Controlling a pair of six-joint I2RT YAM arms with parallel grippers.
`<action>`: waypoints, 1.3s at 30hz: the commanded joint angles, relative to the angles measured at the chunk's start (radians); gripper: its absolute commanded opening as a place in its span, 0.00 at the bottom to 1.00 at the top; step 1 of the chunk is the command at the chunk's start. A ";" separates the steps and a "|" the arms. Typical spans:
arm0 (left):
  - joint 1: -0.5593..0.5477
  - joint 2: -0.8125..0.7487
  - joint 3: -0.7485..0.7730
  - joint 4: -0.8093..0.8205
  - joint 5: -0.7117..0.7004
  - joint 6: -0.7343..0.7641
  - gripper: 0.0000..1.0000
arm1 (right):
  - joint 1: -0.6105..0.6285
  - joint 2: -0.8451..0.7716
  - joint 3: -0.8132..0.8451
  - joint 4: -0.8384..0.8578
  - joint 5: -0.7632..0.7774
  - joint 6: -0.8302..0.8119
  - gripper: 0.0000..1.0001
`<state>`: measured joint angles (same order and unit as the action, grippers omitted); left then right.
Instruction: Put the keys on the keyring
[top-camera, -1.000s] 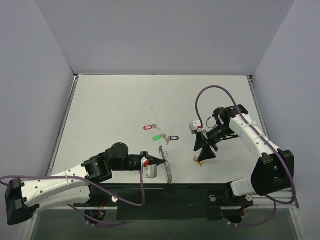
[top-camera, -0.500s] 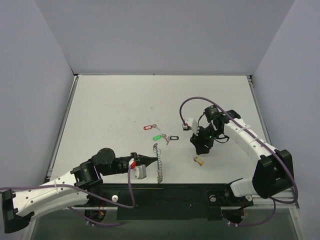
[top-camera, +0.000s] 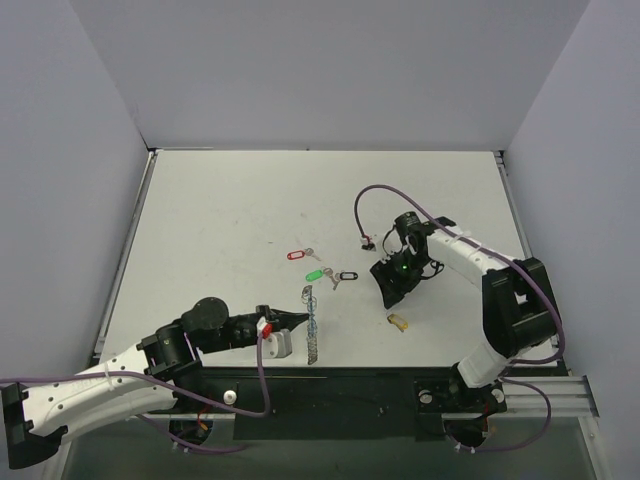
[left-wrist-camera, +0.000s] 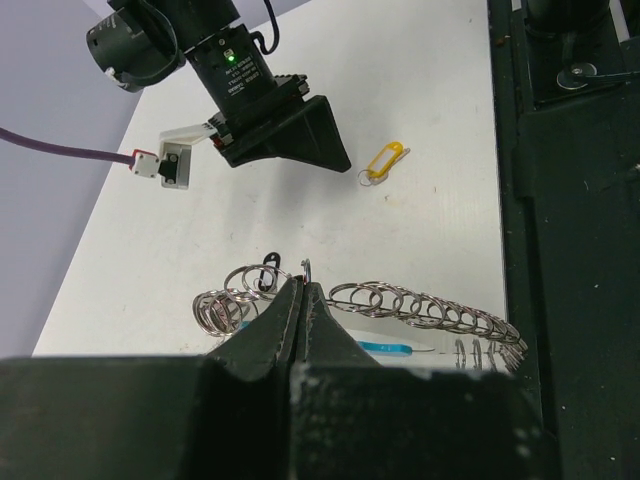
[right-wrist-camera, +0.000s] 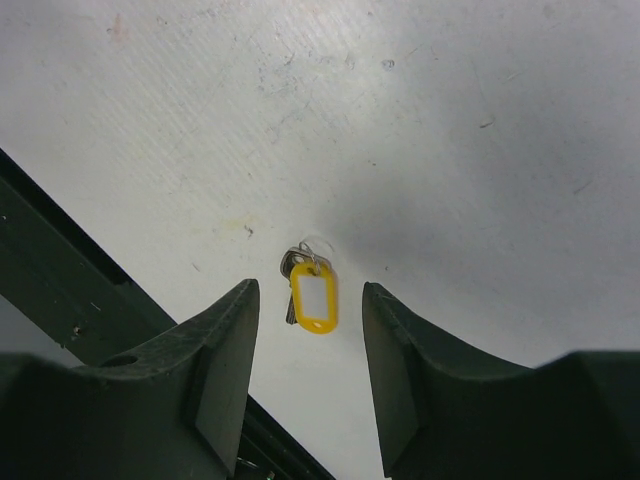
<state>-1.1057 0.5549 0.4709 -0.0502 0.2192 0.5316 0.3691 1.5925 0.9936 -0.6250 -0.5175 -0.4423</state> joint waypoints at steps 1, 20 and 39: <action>0.010 -0.009 0.018 0.016 -0.001 0.013 0.00 | -0.002 0.049 0.007 -0.064 -0.009 0.025 0.40; 0.023 -0.006 0.018 0.021 0.022 0.007 0.00 | -0.007 0.155 0.054 -0.134 -0.007 -0.006 0.35; 0.029 0.000 0.018 0.021 0.031 0.002 0.00 | 0.013 0.204 0.076 -0.143 -0.018 -0.018 0.28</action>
<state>-1.0828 0.5598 0.4709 -0.0727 0.2333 0.5343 0.3748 1.7813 1.0374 -0.7101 -0.5304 -0.4488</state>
